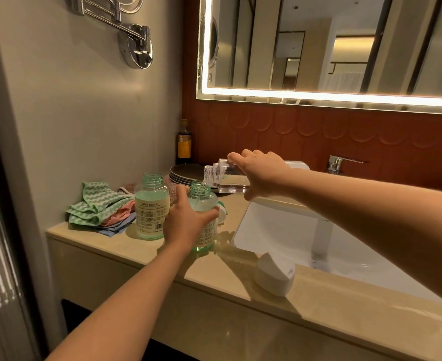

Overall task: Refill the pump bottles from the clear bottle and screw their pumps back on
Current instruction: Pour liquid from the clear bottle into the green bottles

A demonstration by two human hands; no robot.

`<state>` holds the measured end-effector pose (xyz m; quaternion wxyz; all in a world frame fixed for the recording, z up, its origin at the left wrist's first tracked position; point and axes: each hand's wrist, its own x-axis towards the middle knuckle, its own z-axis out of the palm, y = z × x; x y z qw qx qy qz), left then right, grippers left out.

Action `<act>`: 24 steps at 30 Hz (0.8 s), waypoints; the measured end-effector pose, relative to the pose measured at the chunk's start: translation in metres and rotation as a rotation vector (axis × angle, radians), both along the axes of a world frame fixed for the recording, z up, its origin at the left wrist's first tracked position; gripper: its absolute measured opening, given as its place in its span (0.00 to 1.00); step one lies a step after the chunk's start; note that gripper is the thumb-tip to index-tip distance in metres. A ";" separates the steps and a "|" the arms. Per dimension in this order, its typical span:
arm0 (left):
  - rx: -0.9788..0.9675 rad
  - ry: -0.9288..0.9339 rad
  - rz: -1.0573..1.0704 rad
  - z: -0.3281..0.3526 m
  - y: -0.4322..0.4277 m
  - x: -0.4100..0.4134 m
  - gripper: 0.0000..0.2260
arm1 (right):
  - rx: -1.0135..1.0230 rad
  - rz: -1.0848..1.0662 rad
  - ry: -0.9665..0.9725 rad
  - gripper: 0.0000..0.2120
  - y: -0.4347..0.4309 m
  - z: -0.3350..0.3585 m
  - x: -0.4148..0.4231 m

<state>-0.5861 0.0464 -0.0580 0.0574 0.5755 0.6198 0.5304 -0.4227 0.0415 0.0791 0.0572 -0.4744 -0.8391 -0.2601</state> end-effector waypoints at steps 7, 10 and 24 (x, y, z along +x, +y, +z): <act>-0.003 -0.003 0.006 0.001 -0.001 0.001 0.31 | 0.016 -0.003 -0.013 0.42 0.000 0.002 -0.001; -0.006 0.001 0.010 0.001 -0.001 0.001 0.31 | 0.017 -0.004 -0.010 0.42 0.000 0.001 -0.001; -0.033 -0.002 -0.017 0.003 -0.001 0.000 0.30 | -0.172 -0.004 0.492 0.41 0.000 -0.030 0.002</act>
